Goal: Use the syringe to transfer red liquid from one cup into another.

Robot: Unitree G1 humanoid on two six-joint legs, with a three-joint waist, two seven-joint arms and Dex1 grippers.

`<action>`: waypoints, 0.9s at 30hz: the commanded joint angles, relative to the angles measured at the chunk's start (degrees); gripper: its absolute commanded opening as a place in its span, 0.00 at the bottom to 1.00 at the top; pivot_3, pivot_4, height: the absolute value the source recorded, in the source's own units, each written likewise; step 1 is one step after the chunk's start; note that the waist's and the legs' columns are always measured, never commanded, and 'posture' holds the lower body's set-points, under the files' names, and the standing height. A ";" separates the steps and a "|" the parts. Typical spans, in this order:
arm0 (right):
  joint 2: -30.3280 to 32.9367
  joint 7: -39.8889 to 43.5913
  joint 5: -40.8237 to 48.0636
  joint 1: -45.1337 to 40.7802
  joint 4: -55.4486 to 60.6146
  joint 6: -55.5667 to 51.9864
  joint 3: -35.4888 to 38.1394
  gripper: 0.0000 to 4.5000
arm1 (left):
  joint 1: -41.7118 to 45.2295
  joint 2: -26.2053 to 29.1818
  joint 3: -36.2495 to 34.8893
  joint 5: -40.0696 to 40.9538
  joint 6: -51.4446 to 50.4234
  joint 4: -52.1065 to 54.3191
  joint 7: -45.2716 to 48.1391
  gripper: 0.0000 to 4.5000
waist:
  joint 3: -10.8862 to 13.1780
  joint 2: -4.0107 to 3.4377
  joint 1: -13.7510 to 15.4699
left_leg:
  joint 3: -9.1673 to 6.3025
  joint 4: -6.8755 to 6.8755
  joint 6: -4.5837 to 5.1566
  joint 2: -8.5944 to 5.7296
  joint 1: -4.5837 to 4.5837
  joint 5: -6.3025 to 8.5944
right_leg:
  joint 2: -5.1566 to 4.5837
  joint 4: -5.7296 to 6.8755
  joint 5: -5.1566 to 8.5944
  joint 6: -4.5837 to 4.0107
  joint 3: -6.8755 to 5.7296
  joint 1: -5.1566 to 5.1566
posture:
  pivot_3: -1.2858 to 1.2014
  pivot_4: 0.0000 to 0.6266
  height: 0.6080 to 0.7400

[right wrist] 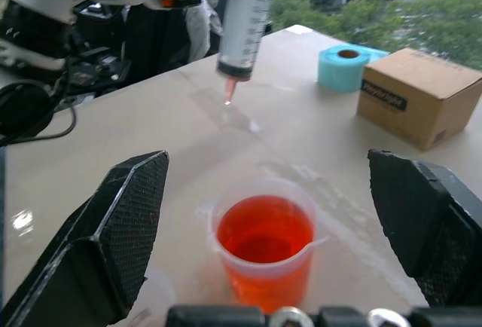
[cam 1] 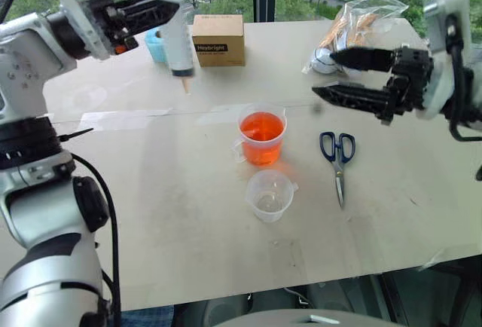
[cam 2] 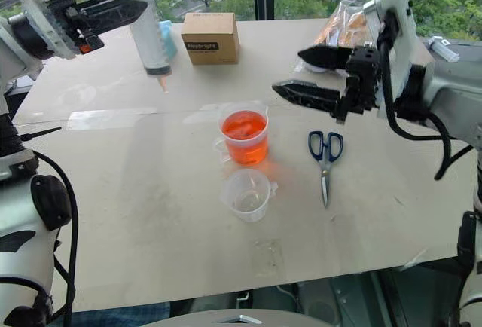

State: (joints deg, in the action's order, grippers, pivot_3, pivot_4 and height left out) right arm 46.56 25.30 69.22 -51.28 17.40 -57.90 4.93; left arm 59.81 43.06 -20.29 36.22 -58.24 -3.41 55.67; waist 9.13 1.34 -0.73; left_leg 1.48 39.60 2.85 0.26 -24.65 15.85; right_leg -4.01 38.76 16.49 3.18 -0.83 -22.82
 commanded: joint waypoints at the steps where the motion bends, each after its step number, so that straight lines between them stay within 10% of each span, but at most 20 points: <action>1: -3.61 -1.49 -3.01 -5.84 -5.24 2.69 1.97 1.00 | -0.18 -3.50 -1.30 6.93 0.51 7.98 -1.29 0.30 | 0.00 0.00 0.09 | -0.01 0.03 0.00 -0.01 -0.01 0.00 | 0.00 0.02 0.00 0.00 -0.01 0.00 | 0.52 0.24 1.00; 27: -17.16 -3.67 -9.41 -7.18 -2.93 2.05 -0.94 1.00 | -18.66 -13.62 16.27 -4.71 32.40 10.45 0.63 0.30 | -0.04 -0.08 -0.22 | 0.10 -0.14 -0.03 -0.02 0.14 -0.02 | 0.30 0.06 0.00 0.00 -0.02 -0.01 | 0.52 0.24 1.00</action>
State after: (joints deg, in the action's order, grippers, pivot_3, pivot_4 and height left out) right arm 29.92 20.29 61.80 -59.00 11.66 -56.86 5.49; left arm 40.76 29.63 -3.89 31.21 -27.20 6.42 56.06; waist 9.09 1.26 -0.96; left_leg 1.58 39.46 2.82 0.23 -24.51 15.83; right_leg -3.71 38.82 16.49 3.18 -0.85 -22.83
